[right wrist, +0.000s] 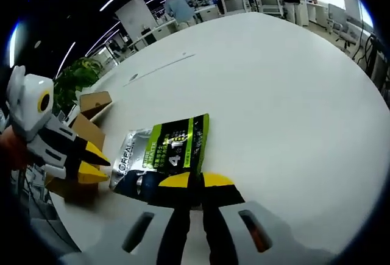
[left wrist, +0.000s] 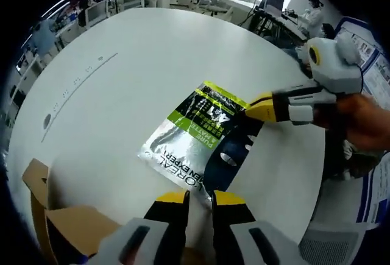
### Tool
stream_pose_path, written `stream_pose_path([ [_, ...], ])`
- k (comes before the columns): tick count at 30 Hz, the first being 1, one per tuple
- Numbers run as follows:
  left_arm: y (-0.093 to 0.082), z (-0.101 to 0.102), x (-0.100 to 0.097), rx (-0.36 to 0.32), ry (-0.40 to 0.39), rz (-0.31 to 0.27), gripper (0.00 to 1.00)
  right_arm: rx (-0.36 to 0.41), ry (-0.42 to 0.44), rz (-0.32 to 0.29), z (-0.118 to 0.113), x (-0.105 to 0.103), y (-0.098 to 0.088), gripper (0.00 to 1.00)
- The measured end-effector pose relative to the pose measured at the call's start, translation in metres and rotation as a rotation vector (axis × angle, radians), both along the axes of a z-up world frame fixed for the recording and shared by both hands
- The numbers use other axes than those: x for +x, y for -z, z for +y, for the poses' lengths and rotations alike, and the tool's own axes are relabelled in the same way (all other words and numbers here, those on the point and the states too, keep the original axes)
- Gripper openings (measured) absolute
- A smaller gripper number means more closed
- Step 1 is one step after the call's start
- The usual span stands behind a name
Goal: Operate the shoe box by opening the lid, removing the specified soft item, and placing it in the target area until the item is outside and the box remains undamaged.
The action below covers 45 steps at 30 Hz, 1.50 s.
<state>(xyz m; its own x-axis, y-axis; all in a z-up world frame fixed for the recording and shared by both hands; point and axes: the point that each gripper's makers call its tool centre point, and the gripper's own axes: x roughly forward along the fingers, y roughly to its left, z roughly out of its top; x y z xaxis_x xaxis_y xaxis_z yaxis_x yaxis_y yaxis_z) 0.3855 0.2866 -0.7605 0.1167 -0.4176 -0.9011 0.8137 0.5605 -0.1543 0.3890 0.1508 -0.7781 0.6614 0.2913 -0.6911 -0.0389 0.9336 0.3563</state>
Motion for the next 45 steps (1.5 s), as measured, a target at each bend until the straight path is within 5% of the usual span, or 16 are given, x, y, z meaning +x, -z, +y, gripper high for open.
stream_pose_path([
  [11, -0.03, 0.008, 0.005, -0.082, -0.075, -0.056, 0.14, -0.011, 0.012, -0.018, -0.006, -0.011, -0.02, 0.08],
  [21, -0.062, 0.031, 0.008, -0.219, -0.18, -0.103, 0.14, 0.007, 0.028, -0.036, 0.01, -0.034, -0.032, 0.08],
  [25, -0.074, 0.04, 0.003, -0.27, -0.155, -0.137, 0.15, 0.041, 0.054, -0.054, 0.022, -0.04, -0.041, 0.08],
  [29, -0.084, 0.059, -0.001, -0.292, -0.169, -0.179, 0.15, 0.133, 0.107, -0.097, 0.039, -0.037, -0.059, 0.09],
  [34, -0.09, 0.089, -0.006, -0.305, -0.213, -0.198, 0.15, 0.155, 0.102, -0.127, 0.057, -0.035, -0.074, 0.09],
  [45, -0.097, 0.158, -0.025, -0.339, -0.334, -0.256, 0.15, 0.163, 0.025, -0.131, 0.109, -0.04, -0.077, 0.09],
])
